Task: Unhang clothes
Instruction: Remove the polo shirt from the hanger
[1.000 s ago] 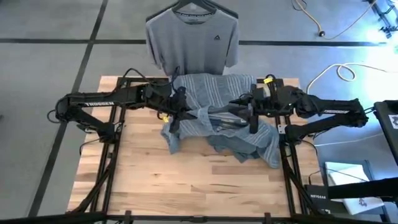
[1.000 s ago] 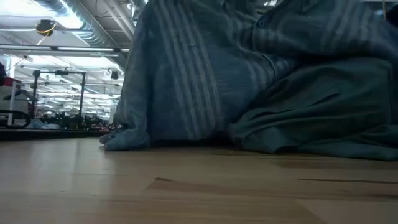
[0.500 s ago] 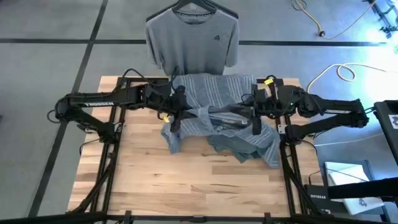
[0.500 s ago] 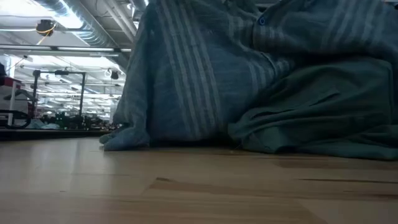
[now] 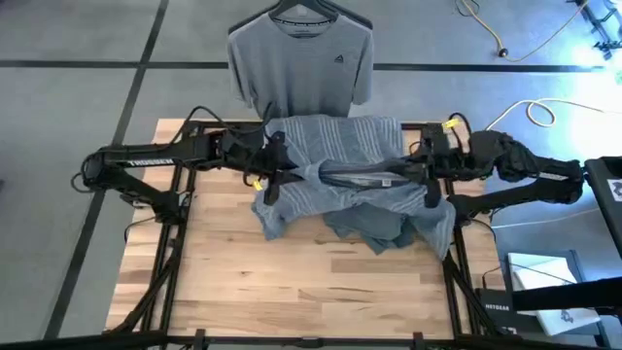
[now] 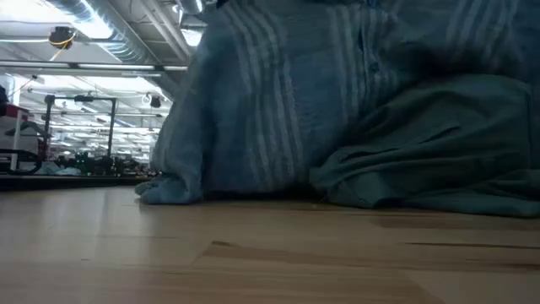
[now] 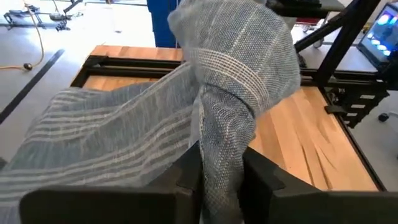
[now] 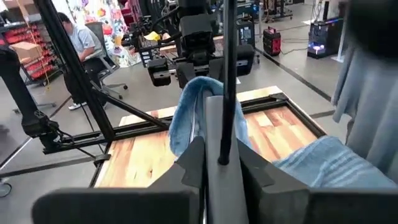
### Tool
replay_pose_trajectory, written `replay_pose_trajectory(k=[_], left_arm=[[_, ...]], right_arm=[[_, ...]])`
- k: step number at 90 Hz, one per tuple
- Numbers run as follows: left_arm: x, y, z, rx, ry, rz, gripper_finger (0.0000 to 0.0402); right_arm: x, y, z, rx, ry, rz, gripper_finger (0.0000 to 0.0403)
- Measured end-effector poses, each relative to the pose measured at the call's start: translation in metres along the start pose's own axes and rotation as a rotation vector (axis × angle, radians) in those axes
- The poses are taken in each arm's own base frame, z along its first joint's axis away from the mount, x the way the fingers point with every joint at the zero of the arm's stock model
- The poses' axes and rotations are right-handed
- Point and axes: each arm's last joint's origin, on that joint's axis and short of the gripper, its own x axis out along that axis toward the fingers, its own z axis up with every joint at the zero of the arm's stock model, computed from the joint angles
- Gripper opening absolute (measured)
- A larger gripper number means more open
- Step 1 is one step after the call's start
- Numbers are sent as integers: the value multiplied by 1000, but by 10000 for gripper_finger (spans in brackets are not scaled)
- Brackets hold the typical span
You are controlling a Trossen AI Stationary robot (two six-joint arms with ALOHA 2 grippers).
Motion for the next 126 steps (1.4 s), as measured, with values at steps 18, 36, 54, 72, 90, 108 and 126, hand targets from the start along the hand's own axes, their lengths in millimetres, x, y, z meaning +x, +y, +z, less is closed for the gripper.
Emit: replay_pose_trajectory(k=[18,36,54,72,90,108,126], left_arm=[[0,0,-1,10,7,11,57],[0,0,-1,19,7,10,32],[0,-1,-1,9,8,-25,8],[0,-2,0,9,1,-54,6],[1,-1,0,20,-5,-48,6],[9,0,3,24,-45,-44,6],[24,1,5,-12,-95,-60,6]], right_arm=[[-11,-1,0,14,-18,7,26],[-8,1,-1,26,9,67,50],[7,3,-3,8,55,91,25],[9,4,1,-23,22,120,39],[9,8,8,-50,-53,191,45],[13,7,10,-69,-77,163,30],[16,7,13,-69,-107,135,111]])
